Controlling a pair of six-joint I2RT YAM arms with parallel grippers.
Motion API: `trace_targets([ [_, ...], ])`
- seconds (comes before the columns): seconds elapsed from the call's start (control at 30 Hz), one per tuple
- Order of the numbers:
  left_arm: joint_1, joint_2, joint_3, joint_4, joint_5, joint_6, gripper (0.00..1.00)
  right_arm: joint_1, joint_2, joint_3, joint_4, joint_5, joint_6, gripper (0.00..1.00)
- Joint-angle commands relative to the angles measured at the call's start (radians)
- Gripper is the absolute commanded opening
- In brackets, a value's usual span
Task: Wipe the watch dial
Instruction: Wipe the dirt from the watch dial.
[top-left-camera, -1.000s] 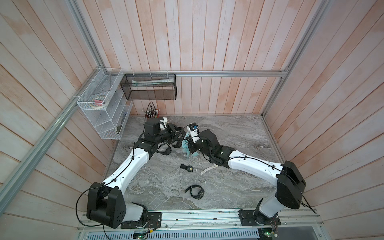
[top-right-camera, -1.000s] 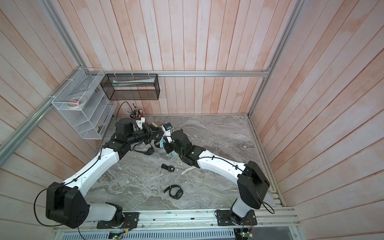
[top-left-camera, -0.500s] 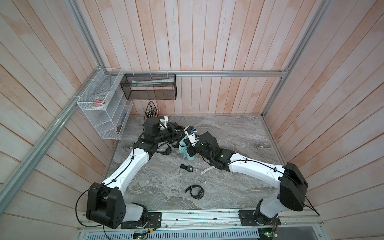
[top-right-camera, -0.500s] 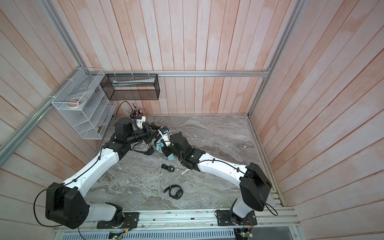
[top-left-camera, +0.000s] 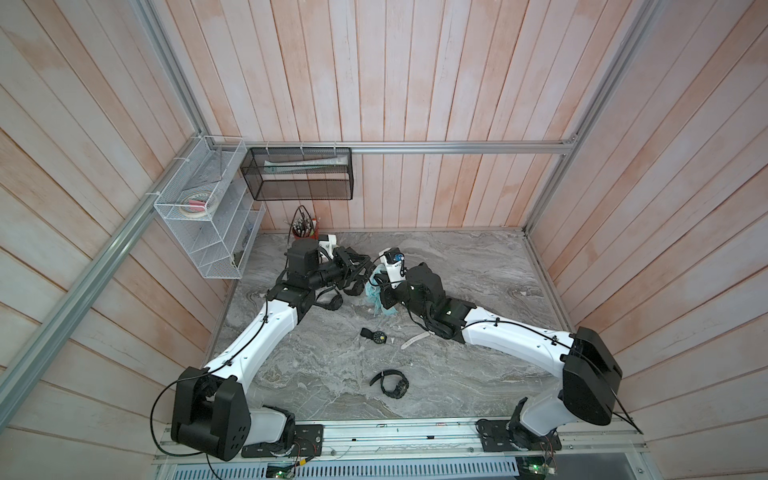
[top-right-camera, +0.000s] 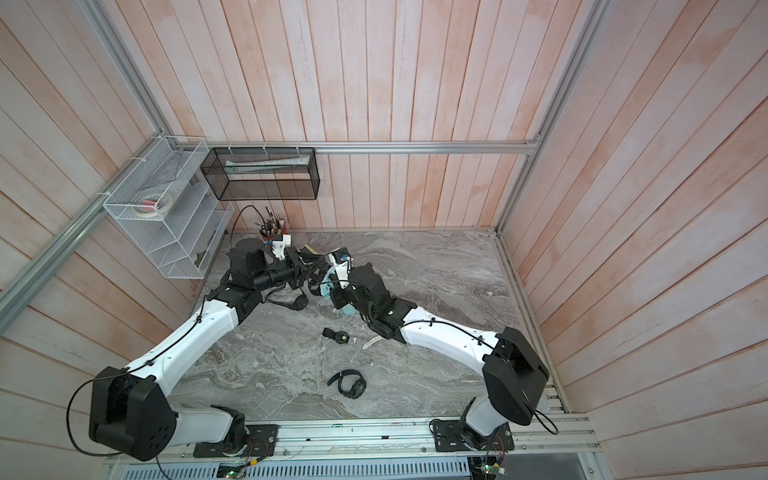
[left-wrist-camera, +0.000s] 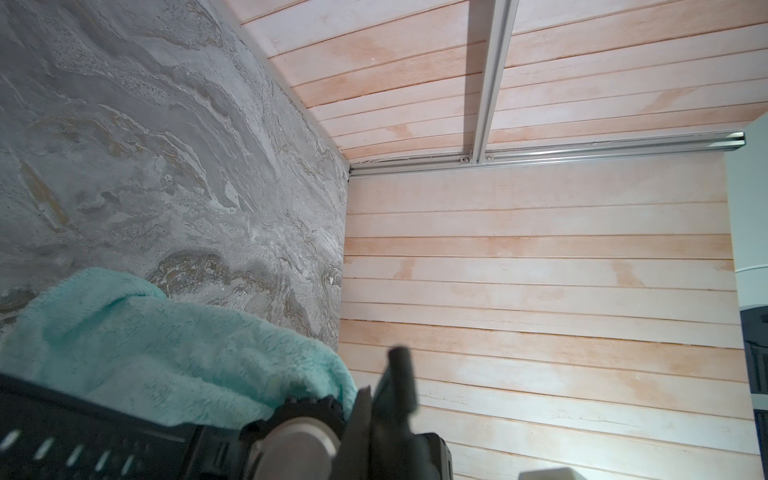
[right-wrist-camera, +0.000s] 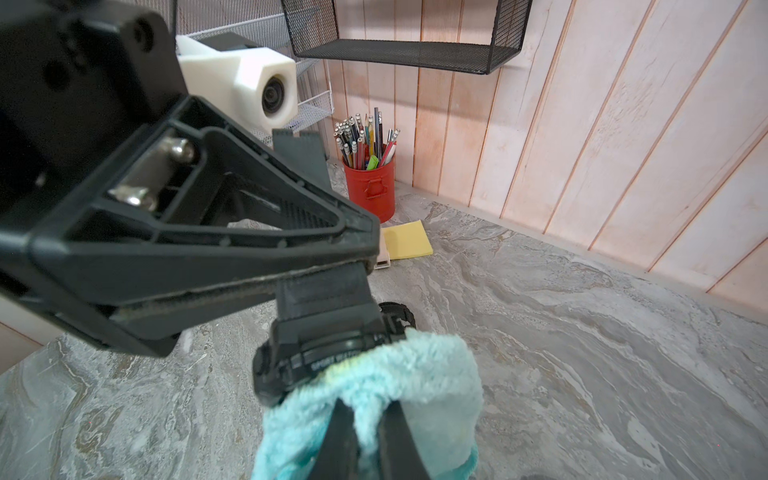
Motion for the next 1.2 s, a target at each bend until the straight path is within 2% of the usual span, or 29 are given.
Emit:
trace_targets([
  [0.0,-0.019,0.002,0.032,-0.039,0.084,-0.009,0.0,-0.024,0.017,0.054,-0.005,0.049,-0.007,0.0],
  [0.17,-0.019,0.023,0.076,-0.031,0.088,-0.019,0.0,-0.023,0.016,0.026,-0.026,0.016,-0.022,0.0],
  [0.4,-0.014,0.042,0.079,-0.02,0.083,-0.033,0.0,0.019,0.028,0.037,-0.02,-0.105,-0.096,0.0],
  [0.6,-0.016,0.042,0.058,-0.047,0.076,-0.017,0.0,0.019,-0.01,-0.006,0.075,-0.178,-0.088,0.0],
  [0.83,-0.021,0.032,-0.007,-0.045,0.084,-0.016,0.0,-0.01,-0.055,-0.007,0.159,-0.091,-0.033,0.0],
  [1.0,-0.028,0.017,-0.027,-0.043,0.088,-0.02,0.0,-0.097,-0.029,-0.006,0.125,-0.051,0.067,0.0],
  [1.17,-0.028,0.019,0.01,-0.056,0.084,-0.009,0.0,-0.105,-0.006,0.006,0.051,-0.05,0.047,0.0],
])
